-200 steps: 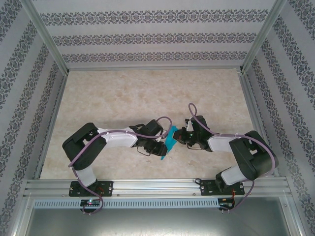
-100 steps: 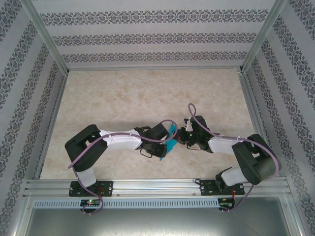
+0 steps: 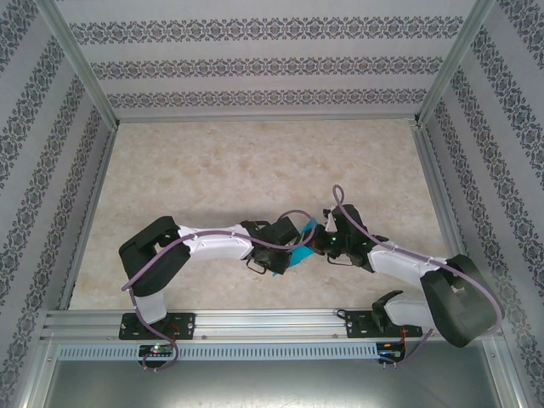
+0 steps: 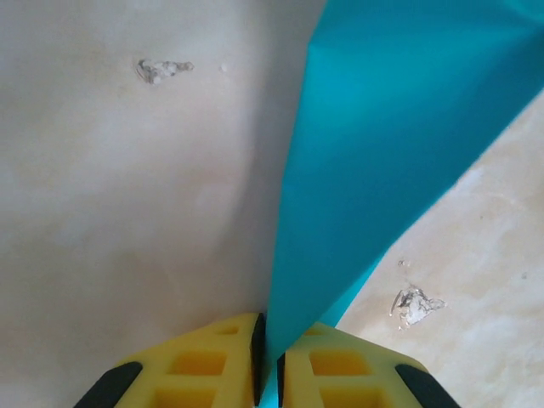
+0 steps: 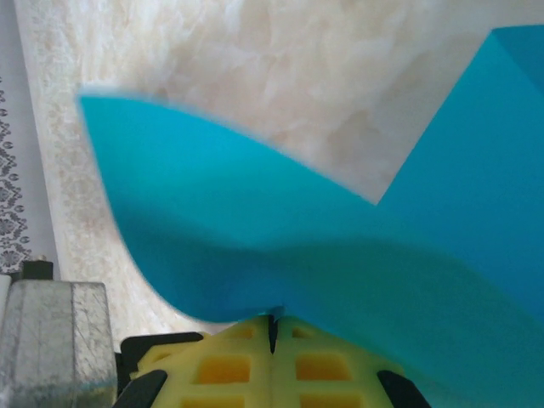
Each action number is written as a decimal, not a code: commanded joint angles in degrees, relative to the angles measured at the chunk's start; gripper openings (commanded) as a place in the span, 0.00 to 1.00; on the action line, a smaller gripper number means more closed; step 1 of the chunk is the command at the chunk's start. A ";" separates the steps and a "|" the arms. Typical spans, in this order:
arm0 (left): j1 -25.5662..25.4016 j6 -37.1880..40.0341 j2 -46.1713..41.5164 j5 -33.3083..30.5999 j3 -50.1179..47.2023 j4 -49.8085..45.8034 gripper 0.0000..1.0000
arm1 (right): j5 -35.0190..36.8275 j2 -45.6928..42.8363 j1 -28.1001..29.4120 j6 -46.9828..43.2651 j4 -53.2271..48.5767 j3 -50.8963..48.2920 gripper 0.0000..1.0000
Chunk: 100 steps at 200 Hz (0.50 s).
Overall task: Fold a paper plane with a square sheet of paper (pick it up from the middle)
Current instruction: Fold the wing for the fifth time at the center of the table.
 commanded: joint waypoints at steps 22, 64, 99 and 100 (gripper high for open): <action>-1.31 1.93 4.13 -2.87 -1.00 -7.35 0.16 | 2.00 -1.01 0.68 0.58 -3.51 -1.50 0.00; -1.50 2.28 3.06 -2.97 -0.63 -7.25 0.19 | 2.28 0.80 1.95 1.51 -1.91 -3.22 0.00; -1.46 2.64 3.40 -2.99 -0.37 -7.07 0.19 | 3.39 0.72 3.30 2.03 -3.52 -3.66 0.00; -1.48 2.64 3.42 -2.99 -0.37 -7.07 0.19 | 3.41 0.72 3.31 2.02 -3.55 -3.68 0.00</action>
